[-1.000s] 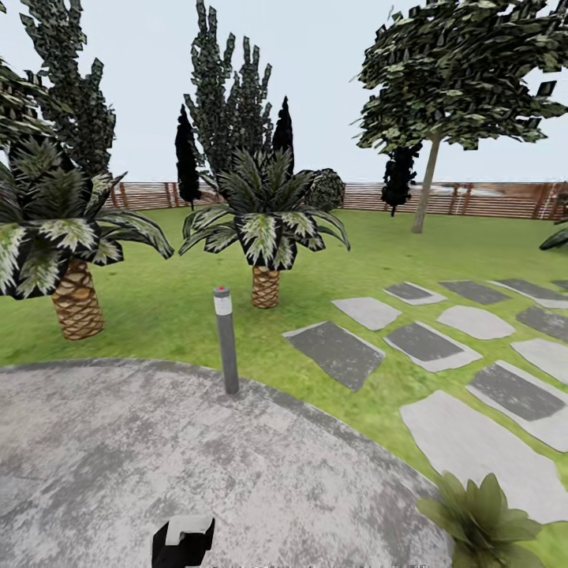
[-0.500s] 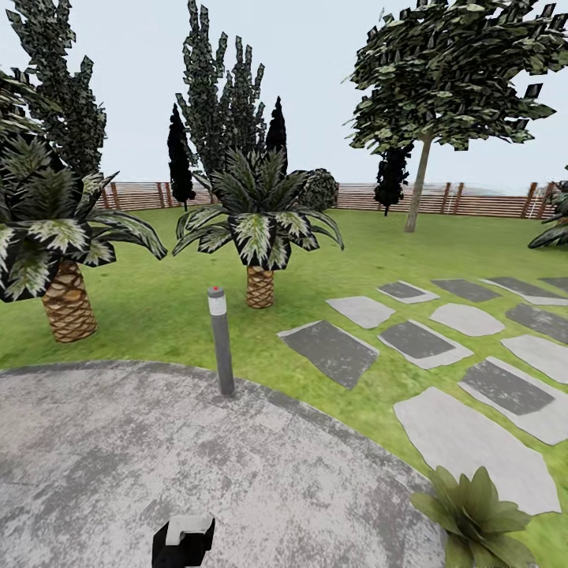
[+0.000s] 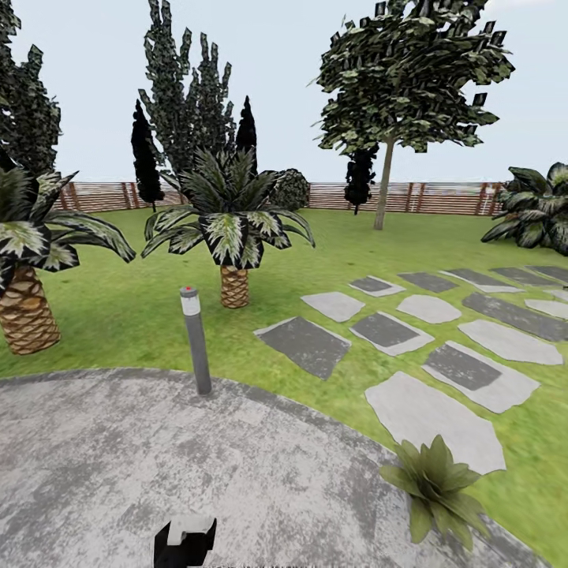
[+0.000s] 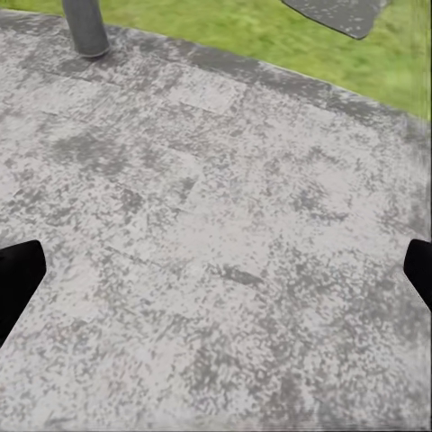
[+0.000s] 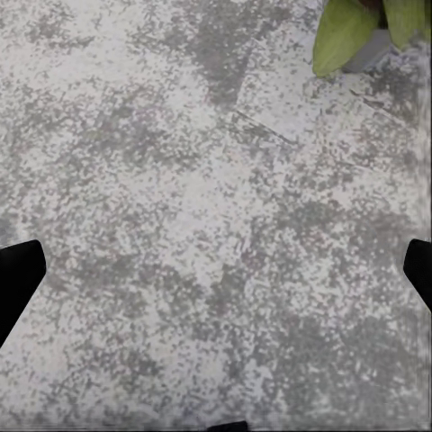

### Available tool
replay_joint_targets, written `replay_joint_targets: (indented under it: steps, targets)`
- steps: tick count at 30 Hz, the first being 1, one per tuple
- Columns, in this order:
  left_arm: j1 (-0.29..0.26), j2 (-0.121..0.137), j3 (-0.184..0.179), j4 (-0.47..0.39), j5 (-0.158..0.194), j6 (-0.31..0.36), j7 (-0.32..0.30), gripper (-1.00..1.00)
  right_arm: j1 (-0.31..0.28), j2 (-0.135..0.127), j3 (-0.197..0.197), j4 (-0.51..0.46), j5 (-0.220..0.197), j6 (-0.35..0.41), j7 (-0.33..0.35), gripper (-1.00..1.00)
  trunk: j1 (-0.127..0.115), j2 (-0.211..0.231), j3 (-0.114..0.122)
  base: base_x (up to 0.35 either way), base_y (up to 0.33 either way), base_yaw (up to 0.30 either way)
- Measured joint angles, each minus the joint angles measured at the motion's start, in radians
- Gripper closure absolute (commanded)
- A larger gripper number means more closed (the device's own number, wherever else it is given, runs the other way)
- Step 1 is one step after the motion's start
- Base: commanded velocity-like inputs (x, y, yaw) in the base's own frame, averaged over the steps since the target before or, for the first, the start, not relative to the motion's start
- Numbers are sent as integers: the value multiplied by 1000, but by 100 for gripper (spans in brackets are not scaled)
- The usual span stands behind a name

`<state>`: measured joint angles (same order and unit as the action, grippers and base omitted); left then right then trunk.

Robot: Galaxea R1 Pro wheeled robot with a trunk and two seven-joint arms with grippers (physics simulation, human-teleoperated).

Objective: Pick up the pesticide atomizer in the garden and spray insectifuge to fully cover both potted plants in the garden.

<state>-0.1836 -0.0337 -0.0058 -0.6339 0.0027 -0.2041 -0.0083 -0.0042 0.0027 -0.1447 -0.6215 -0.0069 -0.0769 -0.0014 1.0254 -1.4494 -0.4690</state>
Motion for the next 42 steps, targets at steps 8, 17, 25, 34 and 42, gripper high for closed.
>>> replay_joint_targets:
  steps: [8,17,25,34,42]
  targets:
    - [0,0,0,0,0,0,0,-100,0,0,0,0,0,0,0,-100,0,0,0,-168,0,-238]
    - [0,0,0,0,0,0,0,-100,0,-1,0,1,0,0,0,-100,0,0,0,-64,0,-18]
    - [0,0,0,0,0,0,0,-100,0,0,0,2,0,0,-1,-100,0,0,0,-3,0,48]
    - [0,0,0,-1,0,0,0,-100,0,0,0,3,0,0,-2,-100,0,0,0,0,0,236]
    - [0,-1,0,-1,0,0,0,-100,0,0,0,5,0,0,-3,-100,0,0,0,0,0,257]
